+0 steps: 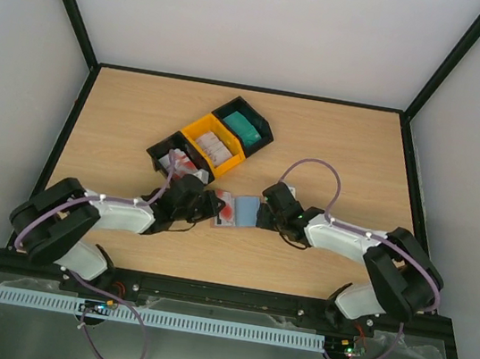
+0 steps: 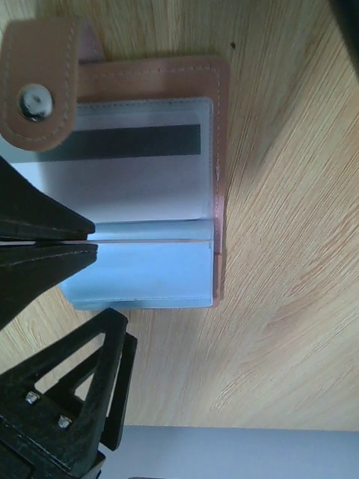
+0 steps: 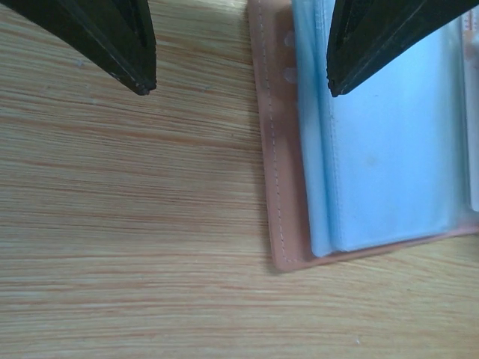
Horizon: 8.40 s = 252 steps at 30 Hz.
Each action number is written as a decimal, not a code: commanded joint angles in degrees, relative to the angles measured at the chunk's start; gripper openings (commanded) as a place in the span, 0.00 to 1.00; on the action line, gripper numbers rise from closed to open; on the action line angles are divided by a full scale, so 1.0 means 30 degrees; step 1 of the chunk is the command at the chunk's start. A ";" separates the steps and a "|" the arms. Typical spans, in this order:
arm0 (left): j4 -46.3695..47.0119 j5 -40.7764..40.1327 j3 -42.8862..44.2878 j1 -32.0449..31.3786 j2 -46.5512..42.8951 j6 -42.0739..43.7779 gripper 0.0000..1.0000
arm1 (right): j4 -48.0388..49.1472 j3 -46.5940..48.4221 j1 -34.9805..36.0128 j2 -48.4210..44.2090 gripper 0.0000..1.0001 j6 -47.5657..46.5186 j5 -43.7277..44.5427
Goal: Put the credit cards into the card holder
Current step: Insert the credit card into the card holder.
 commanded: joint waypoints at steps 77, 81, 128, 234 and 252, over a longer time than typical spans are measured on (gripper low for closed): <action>0.2856 -0.2694 0.0587 -0.1818 0.2981 -0.1613 0.02 | 0.1416 -0.0693 0.0161 0.2288 0.35 0.0079 -0.1511; 0.2595 -0.2951 0.0491 -0.1809 0.3071 -0.1950 0.02 | 0.1443 -0.0692 0.0168 0.2342 0.35 0.0130 -0.1515; 0.3020 -0.1508 -0.0014 -0.2022 0.5673 -0.4792 0.06 | 0.1877 -0.0676 0.0237 0.2841 0.27 0.0182 -0.2270; -0.5846 -0.3014 0.2087 -0.0194 -0.0305 0.1137 0.63 | 0.1419 0.2886 0.0461 0.2453 0.41 -0.1775 -0.2684; -0.0601 -0.0777 -0.0166 0.0269 0.2063 -0.2521 0.53 | 0.0475 0.3290 0.1487 0.5075 0.24 -0.2007 -0.3661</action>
